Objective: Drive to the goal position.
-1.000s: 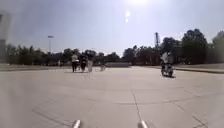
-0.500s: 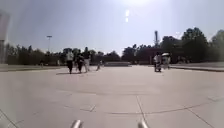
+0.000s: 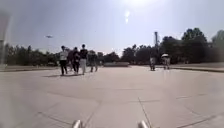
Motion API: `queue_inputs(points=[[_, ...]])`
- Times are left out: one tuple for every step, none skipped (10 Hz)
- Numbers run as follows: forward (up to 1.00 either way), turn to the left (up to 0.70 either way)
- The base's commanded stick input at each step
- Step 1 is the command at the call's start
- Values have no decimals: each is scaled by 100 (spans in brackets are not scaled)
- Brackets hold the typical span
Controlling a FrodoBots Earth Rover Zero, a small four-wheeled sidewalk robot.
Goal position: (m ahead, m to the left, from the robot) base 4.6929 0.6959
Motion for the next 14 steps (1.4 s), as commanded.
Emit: queue_inputs(points=[[70, 0], [70, 0], [70, 0], [70, 0], [70, 0], [70, 0], [70, 0], [70, 0], [70, 0], [70, 0], [70, 0], [70, 0], [70, 0], [70, 1]])
